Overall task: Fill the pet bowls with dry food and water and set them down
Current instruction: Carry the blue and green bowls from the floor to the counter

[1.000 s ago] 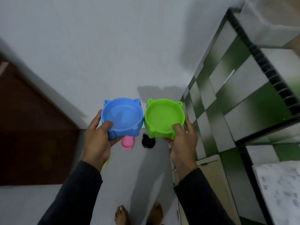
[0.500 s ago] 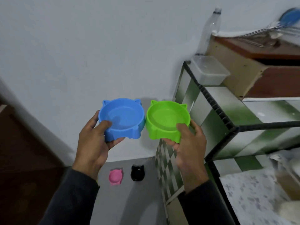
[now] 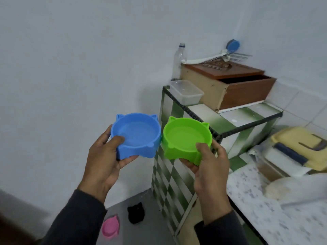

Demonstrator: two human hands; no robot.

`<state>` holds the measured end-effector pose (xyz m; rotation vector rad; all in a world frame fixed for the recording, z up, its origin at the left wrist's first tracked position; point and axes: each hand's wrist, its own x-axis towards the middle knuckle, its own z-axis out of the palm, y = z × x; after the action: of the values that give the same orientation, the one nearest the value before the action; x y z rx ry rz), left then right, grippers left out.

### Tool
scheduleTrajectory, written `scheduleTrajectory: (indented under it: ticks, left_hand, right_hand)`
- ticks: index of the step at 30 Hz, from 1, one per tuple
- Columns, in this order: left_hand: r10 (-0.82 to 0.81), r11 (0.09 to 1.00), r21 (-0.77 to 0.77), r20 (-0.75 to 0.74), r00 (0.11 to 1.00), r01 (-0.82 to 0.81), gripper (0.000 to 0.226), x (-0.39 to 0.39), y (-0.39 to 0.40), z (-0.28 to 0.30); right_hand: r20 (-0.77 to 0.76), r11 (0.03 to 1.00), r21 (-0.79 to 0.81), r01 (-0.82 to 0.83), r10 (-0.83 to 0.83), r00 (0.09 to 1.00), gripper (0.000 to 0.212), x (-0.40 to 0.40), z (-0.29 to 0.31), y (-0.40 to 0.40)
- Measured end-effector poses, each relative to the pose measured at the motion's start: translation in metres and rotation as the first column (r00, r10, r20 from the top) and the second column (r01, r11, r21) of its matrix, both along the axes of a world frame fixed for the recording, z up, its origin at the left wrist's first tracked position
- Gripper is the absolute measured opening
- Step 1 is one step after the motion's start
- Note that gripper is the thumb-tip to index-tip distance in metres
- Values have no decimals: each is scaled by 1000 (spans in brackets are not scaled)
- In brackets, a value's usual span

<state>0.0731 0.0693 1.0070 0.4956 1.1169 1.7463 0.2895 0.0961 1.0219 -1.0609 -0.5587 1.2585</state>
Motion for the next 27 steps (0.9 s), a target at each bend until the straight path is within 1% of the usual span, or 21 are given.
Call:
scheduleTrajectory:
  ticks: [5, 12, 21, 27]
  left_hand:
    - [-158, 987, 9, 0, 987, 158, 45, 14, -2, 7]
    - [-357, 934, 10, -8, 934, 357, 43, 63, -16, 6]
    - [-557, 830, 21, -47, 829, 558, 43, 173, -65, 8]
    - [-689, 724, 28, -31, 724, 690, 45, 262, -118, 12]
  right_hand:
    - [17, 989, -2, 150, -150, 989, 48, 16, 7, -38]
    - [31, 942, -1, 336, -336, 941, 44, 59, 14, -100]
    - [43, 815, -3, 579, -578, 815, 43, 148, 13, -196]
    - [52, 729, 11, 685, -684, 727, 44, 219, 19, -282]
